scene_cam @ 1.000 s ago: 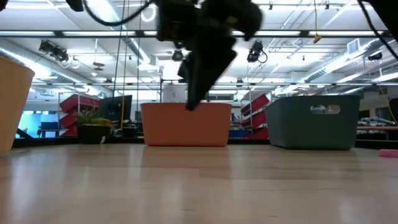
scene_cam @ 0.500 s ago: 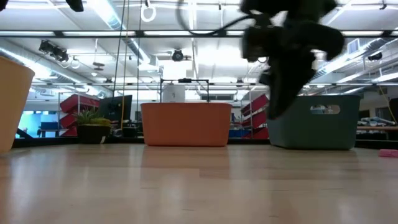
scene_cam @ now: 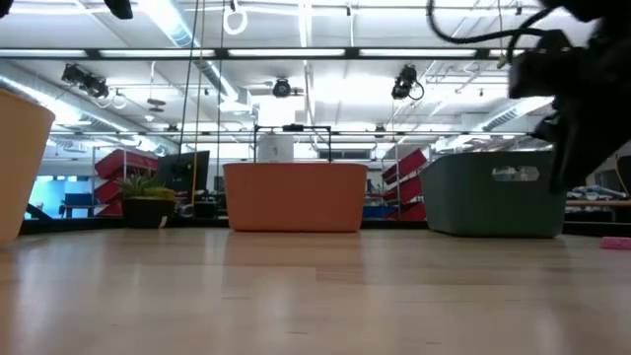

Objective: Sort candy
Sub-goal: Put the pink candy into the yellow bin

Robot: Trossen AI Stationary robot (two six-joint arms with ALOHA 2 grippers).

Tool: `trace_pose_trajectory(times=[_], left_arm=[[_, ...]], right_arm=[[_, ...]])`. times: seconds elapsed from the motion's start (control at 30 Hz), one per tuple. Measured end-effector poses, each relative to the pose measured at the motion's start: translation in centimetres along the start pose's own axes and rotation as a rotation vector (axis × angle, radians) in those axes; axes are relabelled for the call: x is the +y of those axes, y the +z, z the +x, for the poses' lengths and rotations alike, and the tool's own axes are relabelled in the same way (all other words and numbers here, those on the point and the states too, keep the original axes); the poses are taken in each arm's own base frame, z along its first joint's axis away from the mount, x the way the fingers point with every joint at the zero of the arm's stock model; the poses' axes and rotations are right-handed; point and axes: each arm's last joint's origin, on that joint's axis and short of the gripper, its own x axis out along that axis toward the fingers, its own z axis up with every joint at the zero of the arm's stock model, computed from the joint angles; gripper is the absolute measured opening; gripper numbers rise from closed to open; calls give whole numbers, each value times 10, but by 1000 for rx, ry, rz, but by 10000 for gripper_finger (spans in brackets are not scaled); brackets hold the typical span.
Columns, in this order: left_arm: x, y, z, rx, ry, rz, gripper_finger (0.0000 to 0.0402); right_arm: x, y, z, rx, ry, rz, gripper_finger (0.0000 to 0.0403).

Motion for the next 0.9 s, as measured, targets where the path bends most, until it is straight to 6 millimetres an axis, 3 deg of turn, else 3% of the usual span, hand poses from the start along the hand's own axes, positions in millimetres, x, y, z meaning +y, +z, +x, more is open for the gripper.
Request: trace_pose_trajectory(times=[0.37,0.9], left_arm=[[0,0,0,0,1,1,67],[-1,-1,1,9,-2,6,67]], right_arm=[[-14,-45,2,131,-1,143,103],[-20,-50,3,106,-122,174,135]])
